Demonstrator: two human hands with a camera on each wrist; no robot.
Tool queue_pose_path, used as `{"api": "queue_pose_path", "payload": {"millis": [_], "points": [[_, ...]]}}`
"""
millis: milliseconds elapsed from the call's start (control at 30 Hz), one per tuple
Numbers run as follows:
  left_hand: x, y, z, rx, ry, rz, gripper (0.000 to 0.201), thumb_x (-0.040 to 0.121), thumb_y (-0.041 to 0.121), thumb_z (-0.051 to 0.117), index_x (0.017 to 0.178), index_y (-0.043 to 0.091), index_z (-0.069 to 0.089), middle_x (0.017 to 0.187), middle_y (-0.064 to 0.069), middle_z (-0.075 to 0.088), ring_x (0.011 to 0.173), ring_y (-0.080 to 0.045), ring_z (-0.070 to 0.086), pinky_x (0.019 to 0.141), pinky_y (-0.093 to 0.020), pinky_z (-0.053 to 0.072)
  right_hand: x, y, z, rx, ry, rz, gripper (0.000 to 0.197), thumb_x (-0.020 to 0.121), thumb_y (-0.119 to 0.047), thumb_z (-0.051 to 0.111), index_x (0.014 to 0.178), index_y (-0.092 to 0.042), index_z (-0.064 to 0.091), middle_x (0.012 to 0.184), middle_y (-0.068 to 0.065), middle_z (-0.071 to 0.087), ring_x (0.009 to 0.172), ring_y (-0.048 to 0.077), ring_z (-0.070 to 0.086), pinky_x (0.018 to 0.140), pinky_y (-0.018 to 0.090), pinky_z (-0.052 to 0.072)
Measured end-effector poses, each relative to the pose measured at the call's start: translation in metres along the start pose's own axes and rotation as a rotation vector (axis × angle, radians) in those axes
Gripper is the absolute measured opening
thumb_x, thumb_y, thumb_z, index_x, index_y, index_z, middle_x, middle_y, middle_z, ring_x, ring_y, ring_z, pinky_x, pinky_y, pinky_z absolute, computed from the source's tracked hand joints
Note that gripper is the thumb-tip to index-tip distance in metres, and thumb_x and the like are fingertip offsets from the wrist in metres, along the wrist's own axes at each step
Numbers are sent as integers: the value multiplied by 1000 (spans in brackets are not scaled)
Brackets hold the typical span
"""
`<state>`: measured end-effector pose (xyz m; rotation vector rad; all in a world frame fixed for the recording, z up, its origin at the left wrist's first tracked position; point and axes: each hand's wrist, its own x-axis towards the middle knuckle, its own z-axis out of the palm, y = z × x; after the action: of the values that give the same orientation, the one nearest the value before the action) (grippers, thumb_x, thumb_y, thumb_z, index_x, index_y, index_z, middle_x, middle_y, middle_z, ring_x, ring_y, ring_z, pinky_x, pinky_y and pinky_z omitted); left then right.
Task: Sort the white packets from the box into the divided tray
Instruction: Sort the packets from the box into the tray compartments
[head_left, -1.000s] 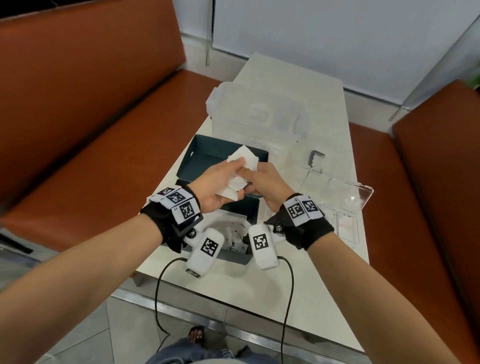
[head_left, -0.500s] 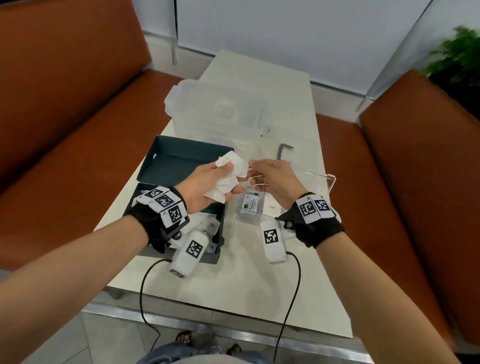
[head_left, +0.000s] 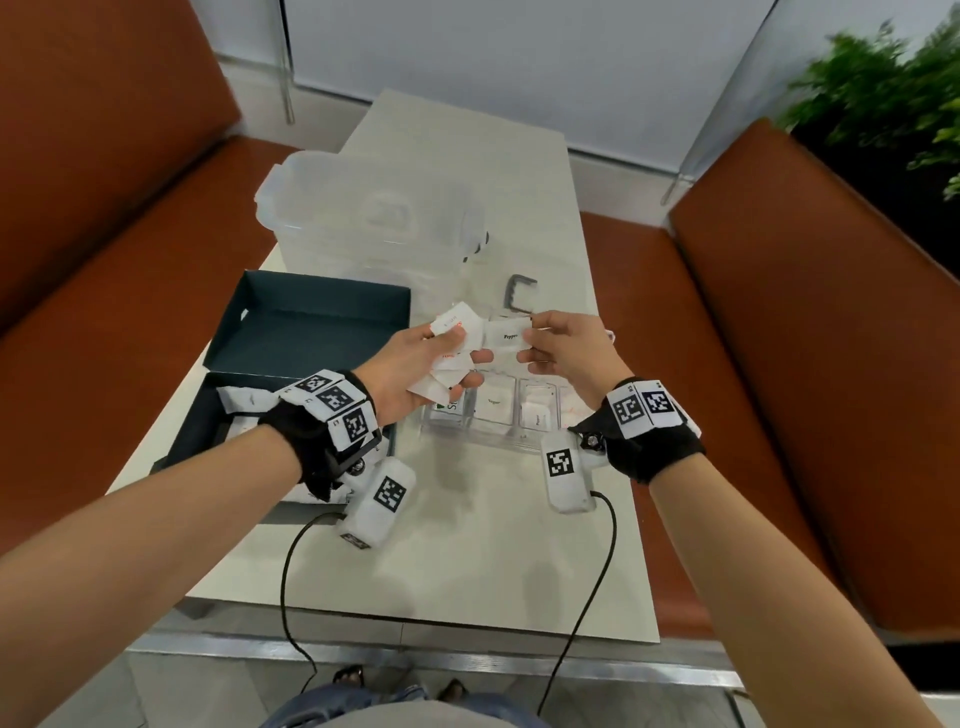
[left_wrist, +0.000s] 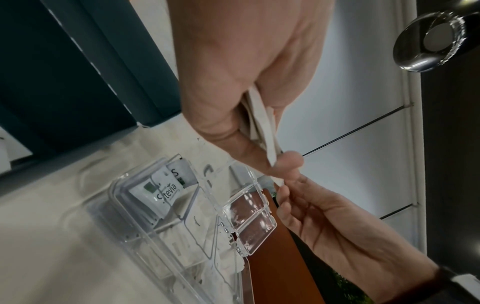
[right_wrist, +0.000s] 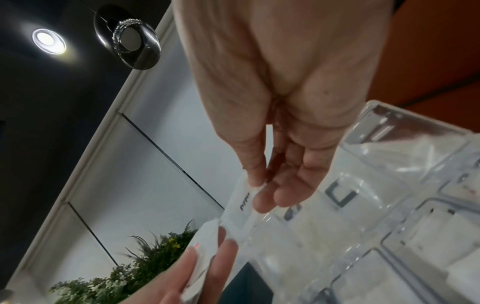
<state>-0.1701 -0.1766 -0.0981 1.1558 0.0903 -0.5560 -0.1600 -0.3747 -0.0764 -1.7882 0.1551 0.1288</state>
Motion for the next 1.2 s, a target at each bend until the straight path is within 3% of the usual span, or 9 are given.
{"api": "queue_pose_path", "payload": {"millis": [100, 233, 400, 467, 567, 733, 1000, 1100, 1200], "points": [[2, -2, 3, -10, 12, -15, 29, 100, 22, 51, 128, 11, 51, 108, -15, 72, 65, -20, 69, 50, -25, 52, 4, 8, -22, -164, 47, -22, 18, 90, 1, 57, 105, -4, 65, 76, 6, 65, 63, 12, 64, 61, 22, 55], [3, -7, 6, 4, 27, -28, 29, 100, 23, 52, 127, 12, 52, 110, -14, 72, 65, -20, 69, 50, -25, 53, 7, 21, -45, -515, 97, -12, 10, 87, -5, 64, 95, -10, 67, 79, 3, 68, 68, 12, 63, 63, 21, 54], [1, -10, 9, -16, 9, -44, 29, 100, 23, 52, 126, 11, 52, 113, -17, 70, 66, -21, 68, 52, -26, 53, 11, 41, -39, -782, 6, 15, 7, 88, -10, 64, 91, -12, 71, 81, 3, 64, 66, 11, 55, 49, 13, 39], [-1, -11, 11, -20, 14, -47, 29, 100, 22, 52, 126, 10, 52, 113, -17, 70, 65, -21, 68, 52, -26, 54, 12, 48, -32, -829, -15, 29, 10, 88, -6, 63, 86, -13, 70, 79, 2, 60, 70, 17, 57, 53, 16, 42], [-3, -11, 10, -13, 28, -49, 30, 100, 22, 52, 128, 10, 51, 113, -17, 70, 66, -22, 68, 53, -27, 54, 14, 56, -24, -876, -21, 60, 17, 87, -5, 62, 80, -19, 69, 82, 3, 62, 76, 22, 61, 71, 30, 53], [-6, -10, 9, -41, 39, -58, 33, 100, 21, 51, 131, 9, 49, 108, -17, 71, 67, -24, 66, 52, -26, 53, 16, 60, -15, -928, -16, 60, 12, 85, -6, 65, 86, -14, 74, 97, 8, 70, 91, 27, 64, 92, 40, 50], [-8, -10, 8, -36, 39, -62, 34, 101, 22, 51, 132, 10, 49, 109, -17, 71, 67, -23, 66, 53, -26, 53, 8, 64, -9, -1085, 14, 3, 9, 85, -7, 64, 82, -15, 66, 99, 2, 63, 96, 27, 61, 93, 42, 45], [-7, -11, 9, -28, 46, -65, 33, 100, 22, 51, 131, 10, 50, 109, -16, 72, 67, -22, 68, 52, -26, 54, 5, 68, -6, -1239, 0, -32, 10, 86, -10, 64, 87, -18, 71, 104, 1, 62, 100, 26, 57, 92, 40, 35], [-7, -12, 10, -17, 41, -65, 32, 100, 22, 52, 129, 11, 51, 110, -15, 72, 66, -21, 68, 51, -26, 54, 2, 71, -4, -1313, -20, -2, 17, 87, -10, 60, 92, -19, 73, 107, 3, 60, 101, 26, 56, 93, 40, 34]]}}
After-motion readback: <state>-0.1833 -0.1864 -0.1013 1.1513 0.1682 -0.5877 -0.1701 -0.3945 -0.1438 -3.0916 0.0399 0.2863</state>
